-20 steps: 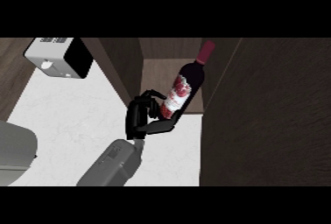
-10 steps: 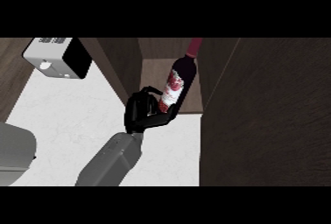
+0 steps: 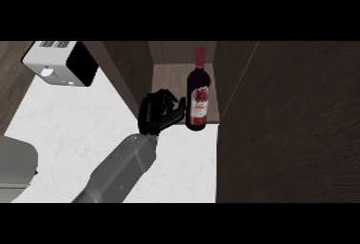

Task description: Pick up the wine, place it into the cabinet and close the cabinet

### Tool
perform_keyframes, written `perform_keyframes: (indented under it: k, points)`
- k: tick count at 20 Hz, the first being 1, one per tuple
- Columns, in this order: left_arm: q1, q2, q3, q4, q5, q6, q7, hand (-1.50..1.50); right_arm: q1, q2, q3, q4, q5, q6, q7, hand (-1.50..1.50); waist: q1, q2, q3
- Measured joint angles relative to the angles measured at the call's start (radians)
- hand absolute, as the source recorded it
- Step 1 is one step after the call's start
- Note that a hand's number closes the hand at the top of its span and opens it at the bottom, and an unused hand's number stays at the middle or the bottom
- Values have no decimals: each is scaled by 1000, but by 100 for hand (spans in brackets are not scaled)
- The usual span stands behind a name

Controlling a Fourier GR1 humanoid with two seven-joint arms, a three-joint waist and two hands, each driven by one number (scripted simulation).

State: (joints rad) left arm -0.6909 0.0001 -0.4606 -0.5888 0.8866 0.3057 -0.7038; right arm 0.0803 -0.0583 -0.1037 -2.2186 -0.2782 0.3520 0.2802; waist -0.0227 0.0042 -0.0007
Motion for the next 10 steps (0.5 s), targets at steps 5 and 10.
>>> perform_keyframes:
  k: [5, 10]
  points:
    - [-71, 0, -14, 58, 77, -17, -7, 150, -37, -8, 1, 10, -4, -15, 30, -150, -5, 2, 0]
    - [-136, 0, 1, 122, 104, -40, -7, 150, -37, -12, -4, 27, -4, -5, 12, -150, -5, 2, 0]
